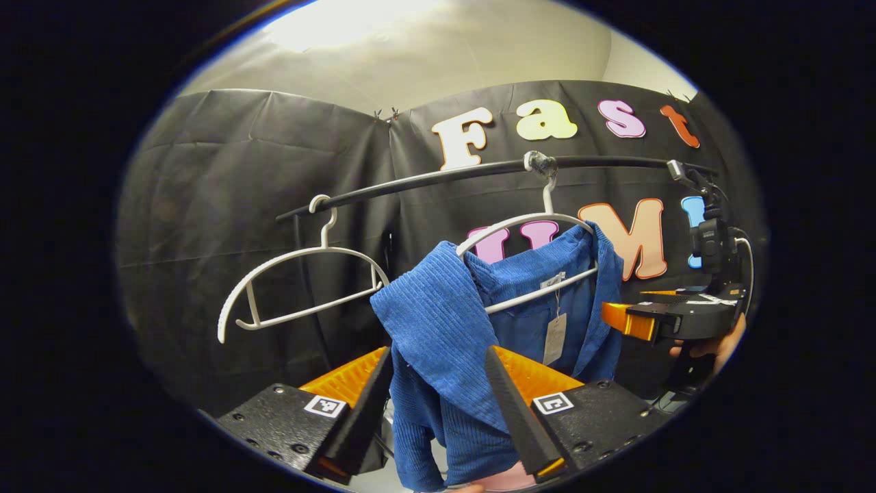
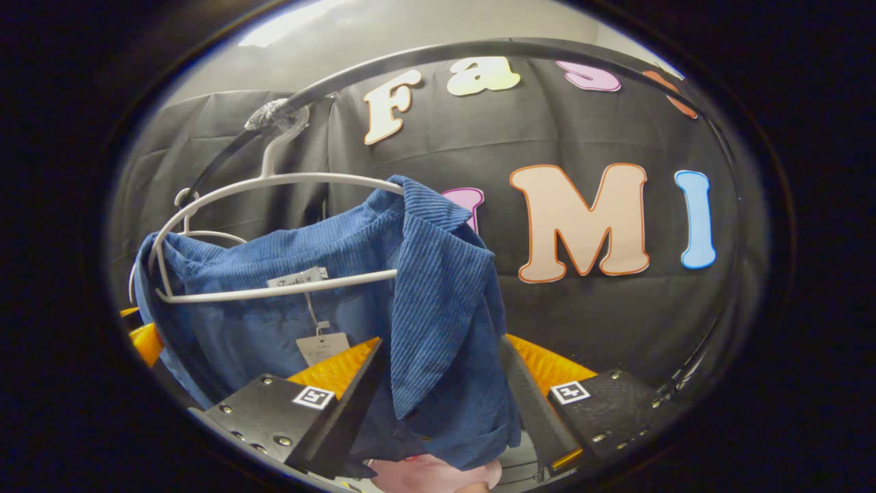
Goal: Grasp the clothes on the hanger with both hands and then place them into the laundry hamper below.
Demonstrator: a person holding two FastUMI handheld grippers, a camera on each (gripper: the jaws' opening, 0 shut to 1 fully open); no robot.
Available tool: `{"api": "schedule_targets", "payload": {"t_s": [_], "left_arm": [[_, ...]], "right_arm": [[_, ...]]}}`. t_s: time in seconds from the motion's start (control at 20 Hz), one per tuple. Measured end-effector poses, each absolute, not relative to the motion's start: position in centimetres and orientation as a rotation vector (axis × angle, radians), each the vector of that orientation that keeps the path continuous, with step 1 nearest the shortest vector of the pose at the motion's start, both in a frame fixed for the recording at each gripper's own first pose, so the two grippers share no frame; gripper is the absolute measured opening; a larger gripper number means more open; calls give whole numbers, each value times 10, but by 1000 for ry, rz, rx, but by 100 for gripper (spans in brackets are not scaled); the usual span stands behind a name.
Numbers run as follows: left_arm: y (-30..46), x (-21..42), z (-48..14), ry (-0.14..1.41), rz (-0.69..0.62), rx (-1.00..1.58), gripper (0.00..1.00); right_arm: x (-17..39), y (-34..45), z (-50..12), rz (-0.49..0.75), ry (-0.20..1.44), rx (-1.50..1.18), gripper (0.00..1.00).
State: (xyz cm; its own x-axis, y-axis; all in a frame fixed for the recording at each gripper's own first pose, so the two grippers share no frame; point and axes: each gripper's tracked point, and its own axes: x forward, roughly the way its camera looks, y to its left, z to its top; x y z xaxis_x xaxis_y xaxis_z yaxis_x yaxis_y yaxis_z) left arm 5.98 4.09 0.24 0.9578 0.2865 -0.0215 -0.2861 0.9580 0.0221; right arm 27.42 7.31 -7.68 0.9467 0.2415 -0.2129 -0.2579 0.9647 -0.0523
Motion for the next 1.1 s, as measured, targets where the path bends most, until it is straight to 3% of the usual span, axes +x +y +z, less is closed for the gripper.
{"api": "schedule_targets", "payload": {"t_s": [0.05, 0.2, 0.35, 0.45, 0.6, 0.8, 1.1], "left_arm": [[45, 60, -1, 40, 297, 34, 76], [59, 58, 2, 35, 332, 3, 48], [58, 58, -2, 75, 324, -38, 20], [58, 57, -3, 75, 310, -41, 11], [46, 62, -3, 77, 244, -1, 5], [46, 54, 4, 70, 164, -31, 1], [76, 38, 25, 59, 178, -81, 0]], "right_arm": [[281, 74, -78, 247, 202, -86, 95], [302, 82, -84, 239, 219, -68, 100], [328, 85, -88, 230, 242, -38, 95], [337, 73, -91, 192, 256, -6, 60], [339, 66, -84, 184, 252, 107, 7], [345, 36, -62, 133, 201, 121, 6], [356, 18, -41, 85, 147, 108, 6]]}}
